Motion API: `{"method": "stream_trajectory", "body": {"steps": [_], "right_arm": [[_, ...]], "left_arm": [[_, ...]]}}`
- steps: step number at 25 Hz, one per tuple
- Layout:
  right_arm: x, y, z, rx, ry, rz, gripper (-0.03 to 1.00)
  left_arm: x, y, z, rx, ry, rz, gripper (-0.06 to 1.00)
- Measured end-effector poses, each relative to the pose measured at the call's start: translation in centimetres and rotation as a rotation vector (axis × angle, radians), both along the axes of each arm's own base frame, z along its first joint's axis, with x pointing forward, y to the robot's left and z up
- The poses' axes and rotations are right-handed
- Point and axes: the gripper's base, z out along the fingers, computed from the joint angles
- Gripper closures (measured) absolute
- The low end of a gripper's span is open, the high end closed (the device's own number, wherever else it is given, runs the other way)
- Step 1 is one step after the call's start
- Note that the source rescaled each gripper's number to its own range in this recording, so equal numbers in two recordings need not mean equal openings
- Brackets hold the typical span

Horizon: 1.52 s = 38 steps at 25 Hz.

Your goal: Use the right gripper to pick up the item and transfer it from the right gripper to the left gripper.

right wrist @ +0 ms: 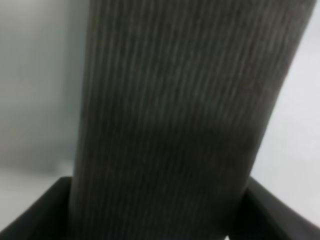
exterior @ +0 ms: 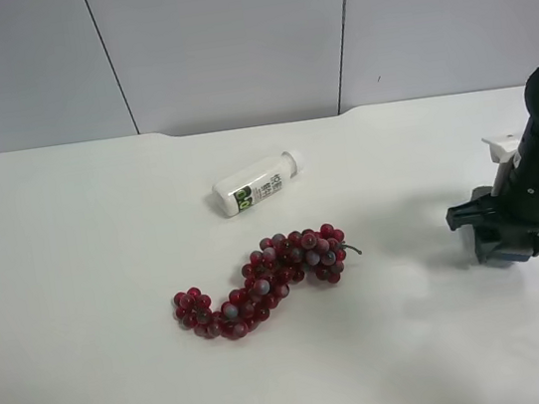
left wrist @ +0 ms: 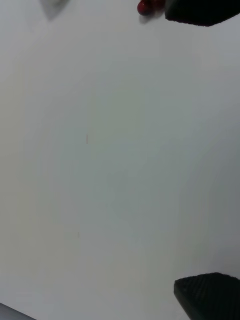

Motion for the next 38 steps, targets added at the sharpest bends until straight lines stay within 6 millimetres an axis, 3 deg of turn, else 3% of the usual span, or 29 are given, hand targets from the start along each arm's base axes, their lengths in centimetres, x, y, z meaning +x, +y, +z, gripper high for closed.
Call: {"method": "stream_trajectory", "body": {"steps": [15,24,34,38], "right_arm": [[-3.0,5.7,7.9,0.047,-0.170,0.319,0.95],[-3.1,9.7,12.6,0.057,-0.219,0.520,0.95],[-5.5,16.5,15.4,0.106,-0.332,0.864,0.95],[-6.2,17.9,15.7,0.106,-0.373,1.011,0.95]], "left_arm": [[0.0,0.0,0.0,0.000,0.000,0.000,-0.06],[0.0,0.0,0.0,0.000,0.000,0.000,-0.06],[0.0,0.0,0.0,0.000,0.000,0.000,-0.06],[0.2,0.0,0.0,-0.001,0.016,0.000,-0.06]]}}
